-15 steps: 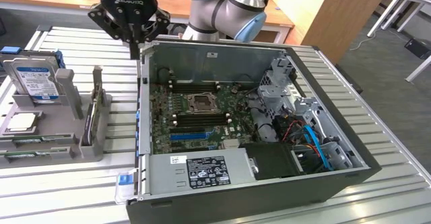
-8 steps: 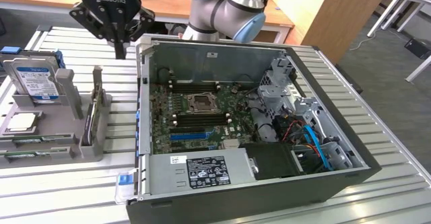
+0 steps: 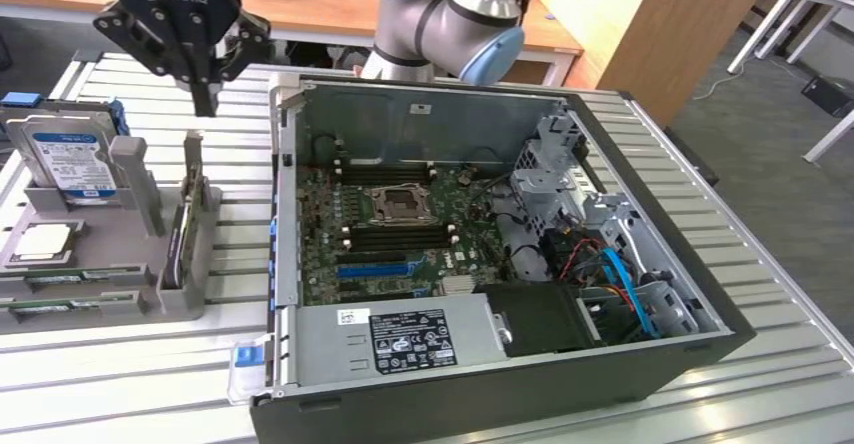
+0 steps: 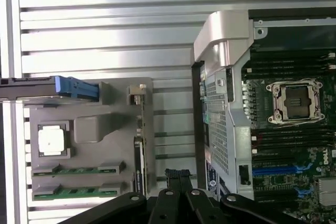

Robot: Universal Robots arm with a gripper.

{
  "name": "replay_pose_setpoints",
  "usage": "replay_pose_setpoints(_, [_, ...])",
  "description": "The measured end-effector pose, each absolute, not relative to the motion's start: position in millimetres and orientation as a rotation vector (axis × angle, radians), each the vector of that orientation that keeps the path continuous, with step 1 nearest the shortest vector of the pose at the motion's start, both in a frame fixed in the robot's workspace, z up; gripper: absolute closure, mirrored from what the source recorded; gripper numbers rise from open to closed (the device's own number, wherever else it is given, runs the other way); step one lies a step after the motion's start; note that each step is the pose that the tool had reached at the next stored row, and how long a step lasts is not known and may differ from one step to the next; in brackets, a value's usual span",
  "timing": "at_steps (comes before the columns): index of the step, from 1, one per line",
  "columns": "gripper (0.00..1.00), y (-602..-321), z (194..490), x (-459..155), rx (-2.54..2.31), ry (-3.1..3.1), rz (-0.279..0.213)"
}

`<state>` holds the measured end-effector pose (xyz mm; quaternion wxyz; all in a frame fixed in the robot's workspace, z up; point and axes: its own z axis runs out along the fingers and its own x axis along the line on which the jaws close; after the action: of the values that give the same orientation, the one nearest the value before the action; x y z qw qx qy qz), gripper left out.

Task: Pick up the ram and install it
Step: 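Reach for the ram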

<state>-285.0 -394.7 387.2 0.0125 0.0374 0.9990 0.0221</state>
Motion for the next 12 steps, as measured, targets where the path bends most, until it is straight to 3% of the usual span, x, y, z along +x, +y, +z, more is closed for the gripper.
replay_pose_setpoints(12, [0.9,-393,385,-334,0.117,3.114,0.069])
